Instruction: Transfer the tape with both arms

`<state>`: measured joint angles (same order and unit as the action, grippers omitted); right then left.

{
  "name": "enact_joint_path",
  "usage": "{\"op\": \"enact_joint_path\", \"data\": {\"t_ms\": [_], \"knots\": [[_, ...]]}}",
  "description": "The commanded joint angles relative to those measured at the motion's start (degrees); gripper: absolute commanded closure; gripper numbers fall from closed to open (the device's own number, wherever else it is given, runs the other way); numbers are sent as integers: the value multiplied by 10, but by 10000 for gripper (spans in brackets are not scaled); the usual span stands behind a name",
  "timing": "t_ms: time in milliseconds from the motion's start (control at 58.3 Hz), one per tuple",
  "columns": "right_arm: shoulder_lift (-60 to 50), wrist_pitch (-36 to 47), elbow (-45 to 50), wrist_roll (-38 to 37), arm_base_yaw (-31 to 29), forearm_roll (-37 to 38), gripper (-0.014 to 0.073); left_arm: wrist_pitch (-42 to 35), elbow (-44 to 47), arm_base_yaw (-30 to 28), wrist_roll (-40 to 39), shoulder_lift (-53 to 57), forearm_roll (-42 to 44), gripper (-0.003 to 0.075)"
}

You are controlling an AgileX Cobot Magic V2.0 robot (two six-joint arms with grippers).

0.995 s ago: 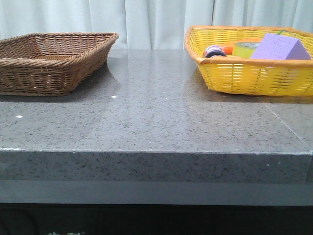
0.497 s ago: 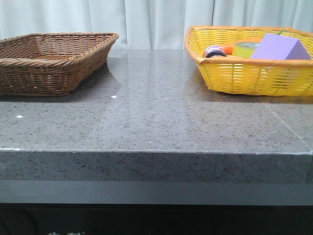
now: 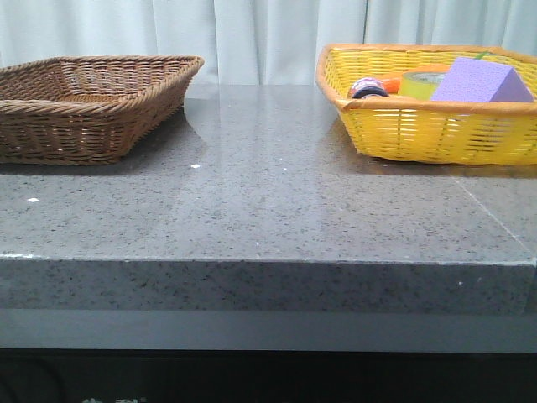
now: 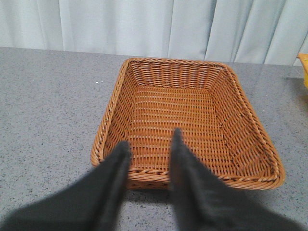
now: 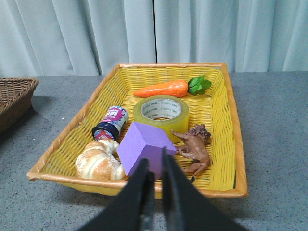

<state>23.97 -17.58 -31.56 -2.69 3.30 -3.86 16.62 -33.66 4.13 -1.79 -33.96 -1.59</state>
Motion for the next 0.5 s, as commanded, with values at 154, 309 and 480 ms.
{"op": "enact_joint_path", "data": {"t_ms": [154,309,480], "knots": [[30,88,-19,2,-5,2,6,-53,-17,-1,-5,-1,1,19],[98,102,-46,2,-5,-7,-6,-53,-17,-1,-5,-1,1,64],[243,30,-152,2,-5,-9,-6,-53,-17,-1,-5,-1,1,106]]}}
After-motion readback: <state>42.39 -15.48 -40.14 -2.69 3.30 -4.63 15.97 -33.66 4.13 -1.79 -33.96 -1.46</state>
